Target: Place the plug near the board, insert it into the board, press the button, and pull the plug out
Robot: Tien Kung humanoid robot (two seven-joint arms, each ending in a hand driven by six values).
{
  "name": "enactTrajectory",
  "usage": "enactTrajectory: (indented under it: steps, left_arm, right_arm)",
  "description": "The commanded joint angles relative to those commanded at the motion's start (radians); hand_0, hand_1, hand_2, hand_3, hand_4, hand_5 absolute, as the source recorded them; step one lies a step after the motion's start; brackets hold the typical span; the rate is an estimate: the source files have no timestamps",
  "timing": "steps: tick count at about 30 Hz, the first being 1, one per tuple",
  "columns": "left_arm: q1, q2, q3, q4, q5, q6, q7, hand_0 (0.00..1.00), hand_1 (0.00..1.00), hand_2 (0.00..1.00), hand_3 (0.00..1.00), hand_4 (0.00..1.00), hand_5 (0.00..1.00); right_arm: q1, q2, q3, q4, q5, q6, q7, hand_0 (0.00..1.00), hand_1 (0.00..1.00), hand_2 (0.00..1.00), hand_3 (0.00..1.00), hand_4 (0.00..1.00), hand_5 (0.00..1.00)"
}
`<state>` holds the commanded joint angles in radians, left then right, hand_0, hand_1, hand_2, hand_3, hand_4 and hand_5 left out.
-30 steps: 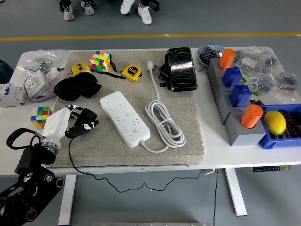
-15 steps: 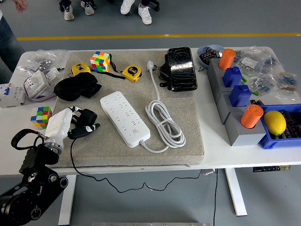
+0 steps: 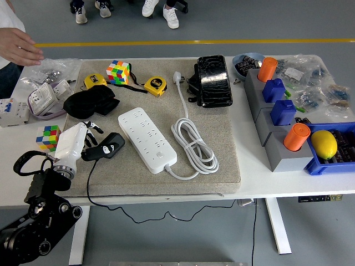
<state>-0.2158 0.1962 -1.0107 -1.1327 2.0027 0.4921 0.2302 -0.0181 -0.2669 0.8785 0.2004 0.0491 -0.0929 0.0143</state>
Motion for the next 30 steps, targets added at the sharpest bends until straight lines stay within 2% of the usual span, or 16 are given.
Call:
enactTrajectory:
  steps: [2, 3, 18, 30]
  left_arm:
    - [0.000, 0.001, -0.002, -0.005, 0.003, -0.002, 0.000, 0.272, 0.299, 0.353, 0.510, 0.998, 0.291]
    - [-0.001, 0.002, -0.002, -0.005, 0.003, -0.003, -0.001, 0.311, 0.350, 0.378, 0.526, 0.998, 0.320]
    - [-0.002, 0.007, -0.053, -0.001, -0.014, 0.006, -0.040, 0.313, 0.354, 0.385, 0.526, 0.998, 0.317]
    - [0.001, 0.014, -0.088, -0.008, -0.011, 0.007, -0.052, 0.305, 0.360, 0.384, 0.525, 0.998, 0.331]
  right_arm:
    - [0.000, 0.000, -0.001, 0.000, 0.001, 0.001, -0.001, 0.552, 0.613, 0.574, 0.514, 0.867, 0.423]
    - [0.000, 0.000, -0.003, 0.000, 0.003, 0.001, -0.001, 0.552, 0.613, 0.574, 0.514, 0.867, 0.421]
    - [-0.001, -0.001, 0.011, 0.004, -0.016, -0.004, 0.006, 0.550, 0.612, 0.571, 0.514, 0.864, 0.418]
    - [-0.003, -0.002, 0.015, 0.004, -0.018, -0.008, 0.012, 0.551, 0.612, 0.570, 0.513, 0.862, 0.415]
